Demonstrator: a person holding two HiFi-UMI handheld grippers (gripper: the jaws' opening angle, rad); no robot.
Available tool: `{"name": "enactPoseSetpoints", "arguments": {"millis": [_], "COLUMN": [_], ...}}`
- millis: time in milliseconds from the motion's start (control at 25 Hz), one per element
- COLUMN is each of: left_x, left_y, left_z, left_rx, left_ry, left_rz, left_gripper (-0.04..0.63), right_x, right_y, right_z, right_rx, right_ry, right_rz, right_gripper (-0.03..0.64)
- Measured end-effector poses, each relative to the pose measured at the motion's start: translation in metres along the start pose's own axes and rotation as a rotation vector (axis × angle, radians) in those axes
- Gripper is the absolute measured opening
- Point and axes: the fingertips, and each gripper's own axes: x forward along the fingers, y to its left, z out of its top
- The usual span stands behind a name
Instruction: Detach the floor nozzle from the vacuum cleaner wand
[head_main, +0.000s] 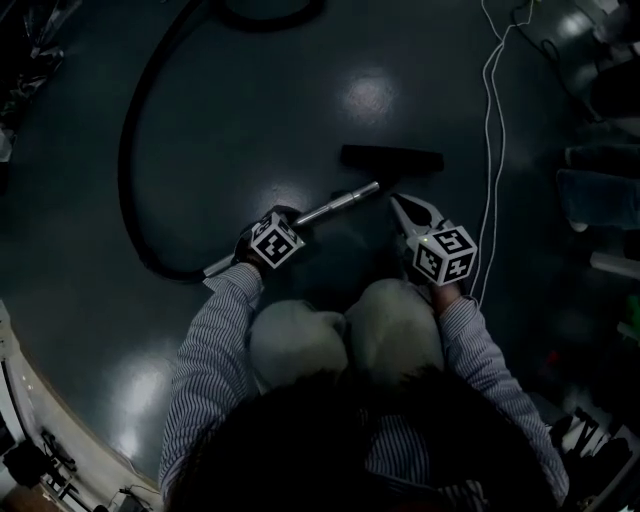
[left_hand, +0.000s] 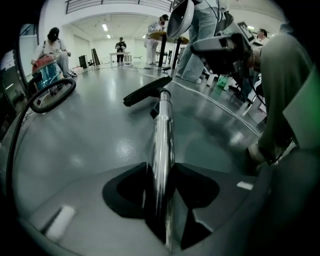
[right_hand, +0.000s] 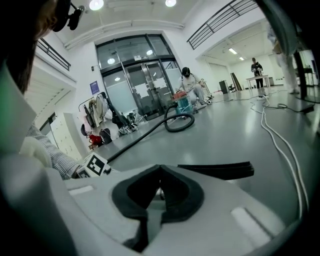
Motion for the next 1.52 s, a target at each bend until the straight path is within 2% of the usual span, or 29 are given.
{"name": "enactPoseSetpoints", "arguments": {"millis": [200, 320, 520, 720, 960, 1200, 1360, 1520], "left_x": [-0.055, -0.097, -0.204, -0.334, -0.504, -0.671, -0.729, -0.759], "left_y": [-0.001, -0.001, -0.016, -0.047, -0.071, -0.108, -0.132, -0.16], "left_z": [0.051, 0.089, 0.15, 0.232, 0.327, 0.396, 0.426, 0.433], "left_rx": [-0.026, -0.051, -0.074, -0.098, -0.188, -0.244, -0.252, -0.233], "left_ry": [-0.158, -0.252, -0.37, -0.471, -0.64, -0.749, -0.77, -0.768], "left_rz": [0.017, 0.041, 0.056, 0.049, 0.072, 0.085, 0.114, 0.142], "left_gripper": [0.183, 0.183, 0.183, 0.181, 0.179, 0.179, 0.18, 0.181], "right_x": [-0.009, -0.024, -0.078, -0.162, -0.258, -0.345, -0.387, -0.413], "right_y": [-0.008, -0.003, 0.063, 0.145, 0.245, 0.352, 0.408, 0.469], "right_z": [0.046, 0.087, 0.177, 0.317, 0.485, 0.624, 0.692, 0.722], "right_rx": [0.033, 0.073, 0.098, 0.07, 0.023, -0.052, -0.098, -0.099], "right_ry": [-0.087, -0.139, -0.212, -0.294, -0.401, -0.412, -0.424, -0.376], "right_rz": [-0.047, -0.029, 0.062, 0.154, 0.284, 0.442, 0.599, 0.779], "right_gripper": [0.002, 0.002, 0.003, 0.003, 0.003, 0.037, 0.136, 0.225]}}
